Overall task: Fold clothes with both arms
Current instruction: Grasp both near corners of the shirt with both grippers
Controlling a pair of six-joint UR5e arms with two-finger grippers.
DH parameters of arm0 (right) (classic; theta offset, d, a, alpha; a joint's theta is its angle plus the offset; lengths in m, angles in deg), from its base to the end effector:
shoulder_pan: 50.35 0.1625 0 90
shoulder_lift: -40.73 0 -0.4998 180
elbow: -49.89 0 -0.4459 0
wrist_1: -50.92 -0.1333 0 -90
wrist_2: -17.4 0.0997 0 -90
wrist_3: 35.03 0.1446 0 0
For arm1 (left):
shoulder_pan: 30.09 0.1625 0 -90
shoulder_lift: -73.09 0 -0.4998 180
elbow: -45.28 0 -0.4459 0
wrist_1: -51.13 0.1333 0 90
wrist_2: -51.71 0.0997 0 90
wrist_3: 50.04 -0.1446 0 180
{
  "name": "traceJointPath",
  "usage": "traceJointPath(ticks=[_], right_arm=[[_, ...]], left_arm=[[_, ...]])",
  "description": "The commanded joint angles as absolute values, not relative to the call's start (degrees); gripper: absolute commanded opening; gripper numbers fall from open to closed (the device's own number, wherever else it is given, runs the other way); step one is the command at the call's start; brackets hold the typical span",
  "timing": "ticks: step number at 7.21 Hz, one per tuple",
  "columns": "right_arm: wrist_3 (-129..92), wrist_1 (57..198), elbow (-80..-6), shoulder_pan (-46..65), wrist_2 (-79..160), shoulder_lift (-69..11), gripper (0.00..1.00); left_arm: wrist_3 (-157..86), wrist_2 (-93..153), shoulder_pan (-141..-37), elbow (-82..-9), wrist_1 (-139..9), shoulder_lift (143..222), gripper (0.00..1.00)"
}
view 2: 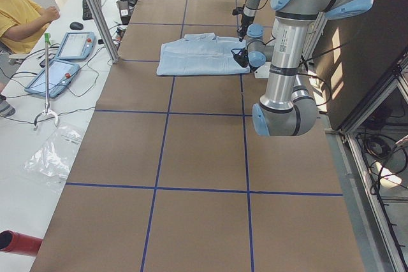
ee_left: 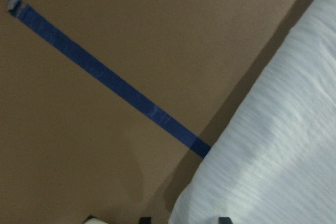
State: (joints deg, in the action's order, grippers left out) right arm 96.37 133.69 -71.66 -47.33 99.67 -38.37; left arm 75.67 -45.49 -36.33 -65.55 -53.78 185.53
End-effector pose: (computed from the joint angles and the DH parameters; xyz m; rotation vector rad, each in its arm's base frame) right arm -0.5884 -0.1840 0.3690 -0.1699 -0.8833 0.7825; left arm 0.6733 -0.1895 0.3097 -0.3751 0.9677 -0.6029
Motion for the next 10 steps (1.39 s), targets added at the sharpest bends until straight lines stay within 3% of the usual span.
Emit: traceJointPath(ticks=[1,5,6,8,10], right_arm=[[96.4,133.7,-71.7,-47.4,99.7,-38.4,0.00],[96.4,133.7,-71.7,-47.4,99.7,-38.4,0.00],[96.4,133.7,-71.8,-47.4,99.7,-38.4,0.00],[96.4,133.7,-72.2,-47.4,99.8,-38.4,0.00],[96.4,133.7,-72.5,-47.1,99.7,-38.5,0.00]], left_arm=[[75.6,-45.5,-36.2,-65.1,-53.8,185.7,0.51],[75.6,-45.5,-36.2,-63.9,-53.9,186.6,0.46],[75.6,-45.5,-36.2,-64.0,-53.8,186.9,0.39],[75.6,-45.4,-36.2,-64.1,-53.8,186.8,0.00],[75.6,-45.6,-36.6,-65.7,-53.6,186.8,0.00]])
